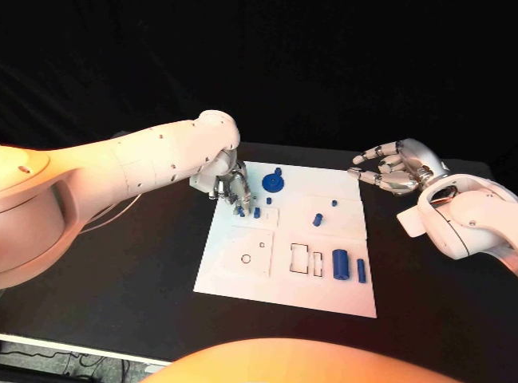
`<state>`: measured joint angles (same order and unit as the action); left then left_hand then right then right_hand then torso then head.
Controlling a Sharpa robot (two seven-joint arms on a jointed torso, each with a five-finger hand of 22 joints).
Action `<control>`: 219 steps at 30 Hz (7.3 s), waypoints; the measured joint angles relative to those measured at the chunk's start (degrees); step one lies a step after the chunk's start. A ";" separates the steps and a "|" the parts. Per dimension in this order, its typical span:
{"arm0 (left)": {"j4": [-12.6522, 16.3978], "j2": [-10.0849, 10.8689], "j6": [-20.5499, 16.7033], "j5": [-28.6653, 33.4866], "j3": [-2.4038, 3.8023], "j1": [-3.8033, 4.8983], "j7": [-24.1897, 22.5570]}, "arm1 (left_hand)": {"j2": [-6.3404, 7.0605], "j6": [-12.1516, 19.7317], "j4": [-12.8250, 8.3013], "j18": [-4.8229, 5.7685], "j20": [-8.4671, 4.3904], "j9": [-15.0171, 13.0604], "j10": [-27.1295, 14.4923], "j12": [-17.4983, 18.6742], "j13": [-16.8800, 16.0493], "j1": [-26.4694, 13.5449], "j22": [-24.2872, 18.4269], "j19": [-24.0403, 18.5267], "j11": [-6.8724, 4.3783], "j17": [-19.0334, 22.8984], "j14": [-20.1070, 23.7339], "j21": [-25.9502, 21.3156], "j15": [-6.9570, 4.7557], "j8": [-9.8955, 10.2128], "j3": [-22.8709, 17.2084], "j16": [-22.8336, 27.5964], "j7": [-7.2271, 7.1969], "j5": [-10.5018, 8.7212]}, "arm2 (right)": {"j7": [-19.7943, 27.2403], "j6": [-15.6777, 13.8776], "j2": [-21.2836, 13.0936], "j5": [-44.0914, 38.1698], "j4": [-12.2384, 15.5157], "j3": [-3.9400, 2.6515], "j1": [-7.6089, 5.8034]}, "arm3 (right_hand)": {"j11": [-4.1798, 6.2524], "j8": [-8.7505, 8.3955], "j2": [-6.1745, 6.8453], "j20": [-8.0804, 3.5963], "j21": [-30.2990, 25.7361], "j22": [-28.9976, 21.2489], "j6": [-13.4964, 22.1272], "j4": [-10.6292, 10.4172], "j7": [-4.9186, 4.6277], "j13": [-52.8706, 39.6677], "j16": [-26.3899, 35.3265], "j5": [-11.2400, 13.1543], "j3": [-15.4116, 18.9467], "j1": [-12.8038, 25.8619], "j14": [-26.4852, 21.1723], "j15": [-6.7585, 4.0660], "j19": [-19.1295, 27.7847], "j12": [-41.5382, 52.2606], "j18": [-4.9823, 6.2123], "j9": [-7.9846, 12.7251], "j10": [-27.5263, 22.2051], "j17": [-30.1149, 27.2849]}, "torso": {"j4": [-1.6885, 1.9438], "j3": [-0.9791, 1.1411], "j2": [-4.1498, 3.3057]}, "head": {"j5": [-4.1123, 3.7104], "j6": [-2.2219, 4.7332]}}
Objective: Assemble the parts on the task board
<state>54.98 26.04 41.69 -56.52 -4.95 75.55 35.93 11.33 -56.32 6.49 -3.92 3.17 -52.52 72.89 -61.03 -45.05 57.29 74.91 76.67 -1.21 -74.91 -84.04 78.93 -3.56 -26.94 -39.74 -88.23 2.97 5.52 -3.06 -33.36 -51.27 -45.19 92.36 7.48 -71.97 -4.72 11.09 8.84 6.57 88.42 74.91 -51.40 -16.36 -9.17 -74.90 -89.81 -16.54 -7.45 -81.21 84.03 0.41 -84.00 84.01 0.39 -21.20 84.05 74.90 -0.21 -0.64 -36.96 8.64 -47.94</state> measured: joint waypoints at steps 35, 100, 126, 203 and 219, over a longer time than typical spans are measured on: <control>0.24 0.37 -0.19 -0.17 -0.02 -0.04 0.03 | 0.90 -0.22 3.48 0.00 0.12 -0.01 -0.08 0.00 -0.25 -1.97 0.00 -0.12 0.33 0.00 0.00 -0.22 0.00 0.46 3.47 0.00 0.20 0.00 | -0.03 0.00 0.09 -0.09 -0.12 0.00 0.00 | 0.00 -0.01 0.00 0.00 0.00 0.03 0.00 0.00 0.00 -0.05 0.00 0.00 0.00 0.00 0.00 0.00 0.00 0.00 0.00 -0.01 0.00 0.03 | -0.03 -0.01 0.01 | 0.05 0.05; 1.95 1.60 -0.99 -0.46 -0.04 -0.09 0.18 | 1.57 -1.34 7.18 0.01 0.32 -0.63 0.85 -0.60 -1.53 -2.19 0.04 0.53 0.19 -0.02 0.00 -0.22 0.00 0.88 6.24 -0.23 0.09 0.00 | -0.04 0.01 0.18 -0.13 -0.20 0.00 0.01 | 0.00 -0.01 0.00 0.00 0.00 0.04 0.00 0.00 0.00 -0.02 0.00 0.00 0.00 0.00 0.00 0.00 0.00 0.00 0.00 -0.01 0.00 0.05 | -0.01 -0.01 0.01 | 0.03 0.20; 4.69 3.32 -2.91 -0.59 0.40 -0.05 0.18 | 1.10 -1.54 7.50 0.01 0.32 -0.67 1.25 -0.87 -1.76 -1.72 0.02 0.53 0.19 -0.01 0.00 0.00 0.00 0.88 6.56 -0.23 -0.11 0.00 | -0.04 0.03 0.43 -0.14 -0.51 0.00 0.06 | 0.00 -0.01 0.00 0.00 0.00 0.03 0.00 0.00 0.00 -0.01 0.00 0.00 0.00 0.00 0.00 0.00 0.00 0.00 0.00 -0.01 0.00 0.03 | -0.04 -0.01 -0.01 | 0.02 0.25; 16.85 8.68 -45.04 -25.25 0.22 -5.29 -33.46 | 5.30 10.63 0.21 -5.79 5.75 26.48 -27.00 25.58 32.77 22.14 -25.55 -24.96 8.38 33.94 23.52 -31.20 6.94 5.87 4.13 25.16 5.51 -0.35 | 0.28 -0.28 0.32 -2.16 -1.56 0.05 0.56 | 0.00 0.22 0.22 0.00 -0.92 0.03 0.00 -0.07 0.00 0.00 0.22 0.00 -0.54 0.23 0.00 0.00 0.00 0.00 0.00 0.09 0.00 0.03 | -0.12 0.06 -0.05 | -2.10 3.04; 14.15 7.16 -40.11 -27.03 0.18 -5.30 -32.82 | 5.11 9.71 0.38 -5.80 5.75 27.95 -26.27 25.58 33.48 21.70 -24.43 -24.96 8.28 32.86 22.88 -30.22 6.96 6.21 6.09 21.69 6.02 -0.34 | 0.28 -0.30 0.62 -2.33 -1.53 0.05 0.57 | 0.00 0.22 0.22 0.00 -0.92 0.02 0.00 -0.07 0.00 0.00 0.22 0.00 -0.54 0.23 0.00 0.00 0.00 0.00 0.00 0.08 0.00 0.02 | -0.03 -0.01 -0.03 | -2.26 2.72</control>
<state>69.13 33.21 1.58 -83.55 -4.77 70.25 3.10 16.45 -46.61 6.87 -9.71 8.92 -24.57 46.62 -35.45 -11.57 78.99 50.48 51.72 7.07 -42.05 -61.16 48.71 3.40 -20.73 -33.65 -66.54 8.99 5.17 -2.78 -33.66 -50.65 -47.52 90.83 7.53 -71.39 -4.72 11.31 9.06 6.57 87.50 74.93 -51.40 -16.43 -9.17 -74.91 -89.60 -16.54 -7.99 -80.99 84.03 0.41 -84.00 84.01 0.39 -21.12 84.05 74.92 -0.24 -0.65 -37.00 6.38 -45.22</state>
